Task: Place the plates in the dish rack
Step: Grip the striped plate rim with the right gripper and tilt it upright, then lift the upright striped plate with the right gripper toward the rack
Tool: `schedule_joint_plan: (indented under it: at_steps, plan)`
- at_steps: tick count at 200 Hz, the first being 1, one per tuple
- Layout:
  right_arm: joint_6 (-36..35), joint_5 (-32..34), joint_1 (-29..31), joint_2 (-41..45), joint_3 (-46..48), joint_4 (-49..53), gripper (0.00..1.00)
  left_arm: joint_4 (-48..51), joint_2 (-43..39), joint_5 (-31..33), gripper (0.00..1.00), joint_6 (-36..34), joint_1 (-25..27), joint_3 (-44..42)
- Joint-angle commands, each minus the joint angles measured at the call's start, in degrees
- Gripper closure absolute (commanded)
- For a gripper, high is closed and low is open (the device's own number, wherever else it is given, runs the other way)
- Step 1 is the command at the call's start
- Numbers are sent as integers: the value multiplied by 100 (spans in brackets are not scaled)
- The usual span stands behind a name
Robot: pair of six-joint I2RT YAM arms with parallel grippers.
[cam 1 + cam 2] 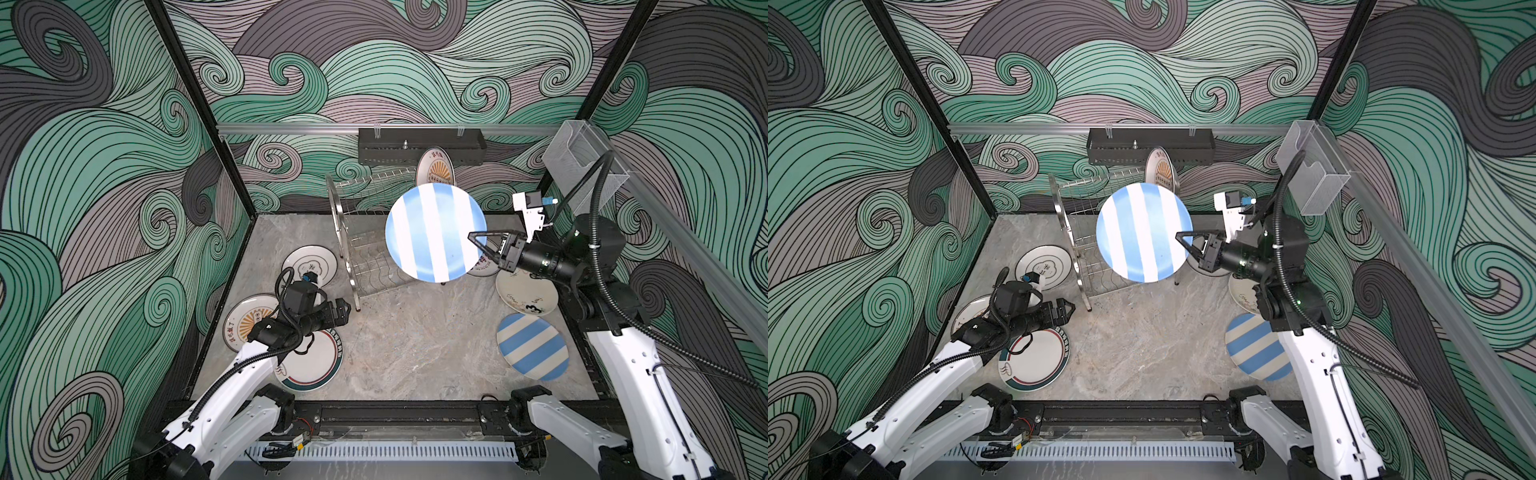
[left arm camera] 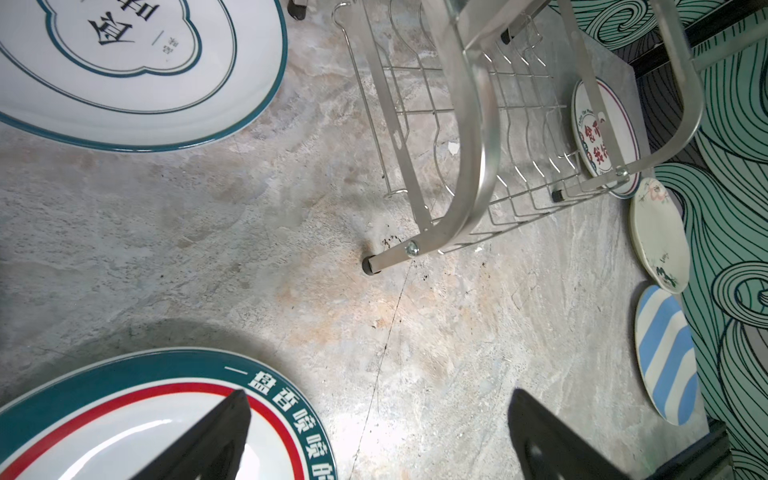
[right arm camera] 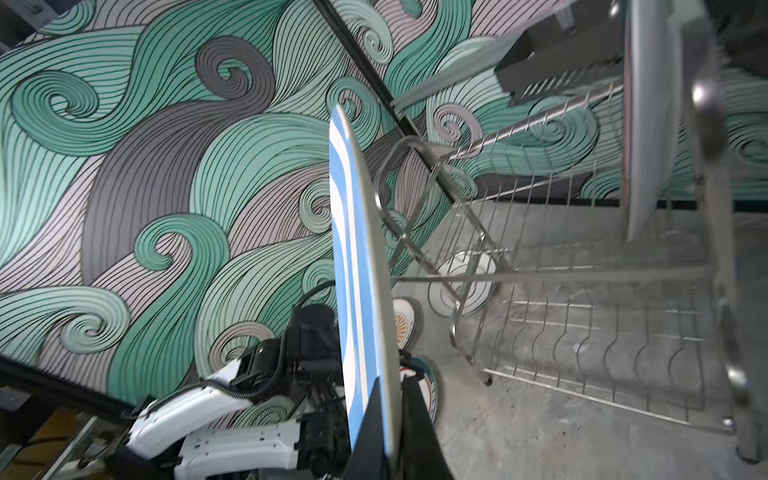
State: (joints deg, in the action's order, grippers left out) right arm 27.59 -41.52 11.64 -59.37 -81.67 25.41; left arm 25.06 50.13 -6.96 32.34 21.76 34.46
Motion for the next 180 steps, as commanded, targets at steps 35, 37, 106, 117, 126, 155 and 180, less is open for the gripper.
schedule_joint_plan:
  at_steps: [35,37,106,117,126,155,180]
  plan:
    - [-1233,3001,775,-1014,-2167,599,100,248,-413,584,1,74,-51,-265]
    - [-1301,3135,837,-1056,-2221,617,100,233,-431,589,1,83,-54,-282]
    - [-2697,6535,2325,-2200,-3150,493,100,167,-447,578,1,9,-58,-348]
    - [-2763,6745,2394,-2297,-3107,353,100,160,-438,540,1,-6,-58,-352]
    - [-2761,6835,2417,-2368,-3055,251,100,188,-437,538,1,-8,-58,-352]
    - [-2750,6937,2430,-2598,-2968,2,100,241,-499,546,1,-8,-57,-359]
    - [-2698,6952,2420,-2823,-2987,-28,100,249,-559,564,1,-17,-52,-390]
